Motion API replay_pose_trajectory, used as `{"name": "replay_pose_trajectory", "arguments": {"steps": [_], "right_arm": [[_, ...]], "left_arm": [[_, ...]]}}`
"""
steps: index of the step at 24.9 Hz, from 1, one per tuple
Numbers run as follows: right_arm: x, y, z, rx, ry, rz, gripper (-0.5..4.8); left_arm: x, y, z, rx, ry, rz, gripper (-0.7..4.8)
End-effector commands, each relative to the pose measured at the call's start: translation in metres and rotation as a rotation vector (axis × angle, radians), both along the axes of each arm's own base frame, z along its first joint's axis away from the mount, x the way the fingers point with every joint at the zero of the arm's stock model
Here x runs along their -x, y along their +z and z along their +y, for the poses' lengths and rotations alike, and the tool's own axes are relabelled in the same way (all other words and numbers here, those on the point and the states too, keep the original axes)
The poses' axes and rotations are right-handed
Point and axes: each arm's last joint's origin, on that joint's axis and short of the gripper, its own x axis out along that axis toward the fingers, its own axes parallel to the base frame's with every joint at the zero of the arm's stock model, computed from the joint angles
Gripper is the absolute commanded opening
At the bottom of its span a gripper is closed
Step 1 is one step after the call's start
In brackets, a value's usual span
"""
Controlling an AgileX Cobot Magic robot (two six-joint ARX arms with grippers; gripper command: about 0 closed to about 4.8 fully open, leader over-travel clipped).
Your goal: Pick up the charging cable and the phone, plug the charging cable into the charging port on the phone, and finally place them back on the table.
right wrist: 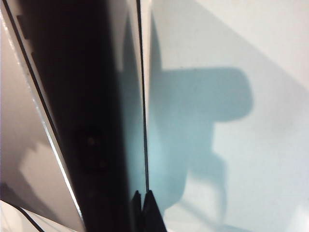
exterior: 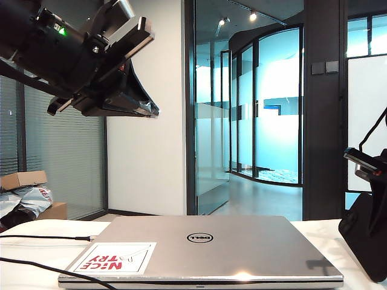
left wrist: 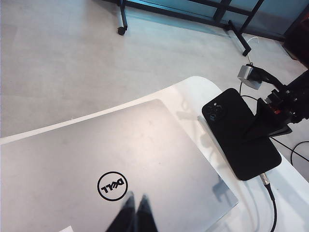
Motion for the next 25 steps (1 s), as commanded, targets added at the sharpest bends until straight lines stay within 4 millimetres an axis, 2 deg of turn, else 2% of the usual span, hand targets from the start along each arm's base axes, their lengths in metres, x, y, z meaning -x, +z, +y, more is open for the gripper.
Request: {"name": "replay_pose_trajectory", "arguments": {"steps": [1,3,4,7,9,13,17,23,24,25], "right_arm": [[0.000,0.003,0.001,-0.005,0.012,-0.008,-0.05],[-0.001,0.003,0.001,-0.005,0.011,-0.012,-0.03],[-0.001,0.003,0.001,-0.004,0.011,-0.015,0.17],[-0.002,0.005,0.000,-0.003,0.010,-0.021,1.33],[-0.005,0.010,-0.001,0.020,0.007,-0.020,1.82],[-0.011,0.023,-0.004,0.116,0.021,-0.006,2.17],[-0.017,0.042,-0.007,0.198,0.023,0.008,2.16],[-0.015,0.070,-0.007,0.206,0.020,-0.015,2.12],[-0.014,0.076,-0.007,0.208,0.019,-0.027,1.99],[-0.011,0.083,-0.006,0.210,0.017,-0.041,1.53]], "left_arm": [[-0.001,0.004,-0.001,0.011,-0.003,-0.015,-0.06],[0.000,0.004,-0.001,0.011,-0.003,-0.015,-0.06],[0.000,0.004,-0.001,0.011,-0.003,-0.015,-0.06],[0.000,0.004,-0.001,0.011,-0.003,-0.015,-0.06],[0.000,0.004,-0.001,0.011,-0.003,-0.015,-0.06],[0.000,0.004,-0.001,0.011,-0.004,-0.015,-0.06],[0.000,0.004,-0.001,0.011,-0.004,-0.015,-0.06],[0.001,0.010,0.000,0.022,-0.003,-0.035,-0.06],[0.001,0.014,0.001,0.029,-0.003,-0.045,-0.06],[0.002,0.017,0.002,0.034,-0.003,-0.052,-0.06]]}}
